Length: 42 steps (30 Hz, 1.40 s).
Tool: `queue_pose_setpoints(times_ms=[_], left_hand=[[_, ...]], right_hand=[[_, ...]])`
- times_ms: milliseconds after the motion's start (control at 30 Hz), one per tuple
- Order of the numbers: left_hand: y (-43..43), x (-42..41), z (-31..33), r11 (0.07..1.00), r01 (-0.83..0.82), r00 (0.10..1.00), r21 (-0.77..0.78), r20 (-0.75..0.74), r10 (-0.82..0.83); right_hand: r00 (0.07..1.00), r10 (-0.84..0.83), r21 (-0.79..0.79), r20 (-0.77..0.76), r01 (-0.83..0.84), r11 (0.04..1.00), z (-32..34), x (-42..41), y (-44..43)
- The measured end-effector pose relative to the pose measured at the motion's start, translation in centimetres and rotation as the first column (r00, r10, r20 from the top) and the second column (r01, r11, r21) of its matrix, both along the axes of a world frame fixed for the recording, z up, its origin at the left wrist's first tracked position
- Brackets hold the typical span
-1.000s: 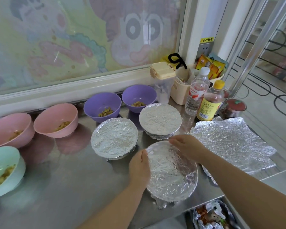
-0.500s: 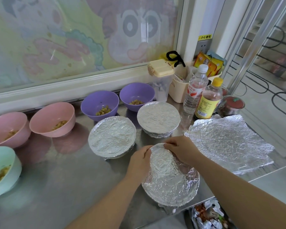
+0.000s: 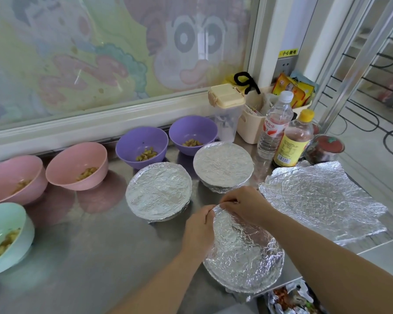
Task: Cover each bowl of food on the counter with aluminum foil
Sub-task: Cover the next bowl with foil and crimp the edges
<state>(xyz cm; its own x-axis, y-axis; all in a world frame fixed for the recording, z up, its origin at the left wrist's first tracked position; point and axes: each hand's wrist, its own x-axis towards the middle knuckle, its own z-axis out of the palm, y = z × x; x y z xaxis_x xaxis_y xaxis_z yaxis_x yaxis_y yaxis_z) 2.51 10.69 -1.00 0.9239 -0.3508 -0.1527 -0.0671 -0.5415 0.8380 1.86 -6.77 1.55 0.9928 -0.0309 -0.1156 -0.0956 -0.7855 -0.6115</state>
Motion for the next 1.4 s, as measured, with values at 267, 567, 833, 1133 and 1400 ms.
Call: queue_pose_setpoints(times_ms=[267, 567, 833, 1133, 1400], left_hand=[[0.1, -0.5, -0.2, 0.996, -0.087, 0.996, -0.030, 0.008, 0.088], [0.1, -0.6, -0.2, 0.994, -0.094, 0.996, -0.061, -0.005, 0.093], [1.3, 0.2, 1.9, 0.999, 0.041, 0.962, 0.007, 0.270, -0.042], [7.4, -9.8, -0.1, 0.998, 0.003, 0.961, -0.067, 0.275, 0.015], [4.2, -13.8, -2.1, 0.908, -0.323, 0.834, -0.265, -0.533, 0.142]], right_hand=[[0.981, -0.107, 0.143, -0.161, 0.130, 0.981, -1.3, -2.4, -2.4], [0.967, -0.206, 0.196, -0.148, 0.233, 0.953, -1.5, -3.3, -2.0], [0.903, -0.427, 0.187, 0.043, 0.412, 0.892, 0.2, -8.7, -0.9], [0.853, 0.285, -0.266, 0.437, -0.180, 0.947, -2.5, -16.0, 0.8], [0.811, 0.383, -0.321, 0.442, -0.255, 0.912, -4.0, -15.4, 1.5]])
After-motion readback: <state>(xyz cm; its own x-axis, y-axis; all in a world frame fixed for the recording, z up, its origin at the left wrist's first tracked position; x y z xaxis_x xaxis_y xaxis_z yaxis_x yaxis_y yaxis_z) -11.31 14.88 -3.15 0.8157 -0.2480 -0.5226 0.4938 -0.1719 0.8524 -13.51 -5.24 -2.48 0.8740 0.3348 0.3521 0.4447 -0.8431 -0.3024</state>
